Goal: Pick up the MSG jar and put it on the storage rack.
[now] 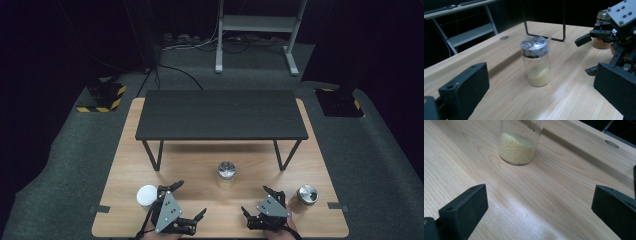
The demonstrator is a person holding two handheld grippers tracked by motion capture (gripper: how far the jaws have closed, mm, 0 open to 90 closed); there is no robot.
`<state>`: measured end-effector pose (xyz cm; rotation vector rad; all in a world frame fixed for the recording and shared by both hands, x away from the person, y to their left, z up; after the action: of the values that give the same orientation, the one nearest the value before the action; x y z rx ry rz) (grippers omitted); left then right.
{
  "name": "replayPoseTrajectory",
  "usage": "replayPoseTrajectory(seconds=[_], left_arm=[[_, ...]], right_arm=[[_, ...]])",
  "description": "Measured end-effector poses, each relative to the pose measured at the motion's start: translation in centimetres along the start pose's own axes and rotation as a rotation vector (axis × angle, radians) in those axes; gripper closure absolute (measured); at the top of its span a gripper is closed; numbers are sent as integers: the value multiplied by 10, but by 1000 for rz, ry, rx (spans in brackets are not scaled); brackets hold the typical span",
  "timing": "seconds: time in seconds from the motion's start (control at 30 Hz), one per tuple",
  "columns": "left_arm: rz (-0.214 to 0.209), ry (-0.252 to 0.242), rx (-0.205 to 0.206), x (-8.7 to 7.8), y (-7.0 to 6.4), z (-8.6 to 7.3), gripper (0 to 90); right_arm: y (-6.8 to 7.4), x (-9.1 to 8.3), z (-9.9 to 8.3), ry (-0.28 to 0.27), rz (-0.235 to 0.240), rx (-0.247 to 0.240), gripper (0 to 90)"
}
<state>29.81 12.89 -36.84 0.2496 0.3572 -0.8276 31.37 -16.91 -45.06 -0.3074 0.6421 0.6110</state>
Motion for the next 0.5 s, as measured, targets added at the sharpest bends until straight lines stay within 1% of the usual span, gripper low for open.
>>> replayPoseTrajectory(seconds=[0.3,0.5], left_arm=[[34,-15,-19,-18,14,1,4],[65,-20,-32,-28,23,-1,4]], right_arm=[[0,0,0,-2,1,-2,1],[0,0,0,-4,0,-1,1]])
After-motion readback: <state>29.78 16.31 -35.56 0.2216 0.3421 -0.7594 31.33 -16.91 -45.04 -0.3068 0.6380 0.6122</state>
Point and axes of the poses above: each handheld gripper's, and its own axes: x roughly forward along the jaws, z roughly out of its top, y roughly to its left, the point moved 3 cm from there along x, roughly forward along the jaws, and after that the axes turned 5 degrees about x, right-handed, at the moved point
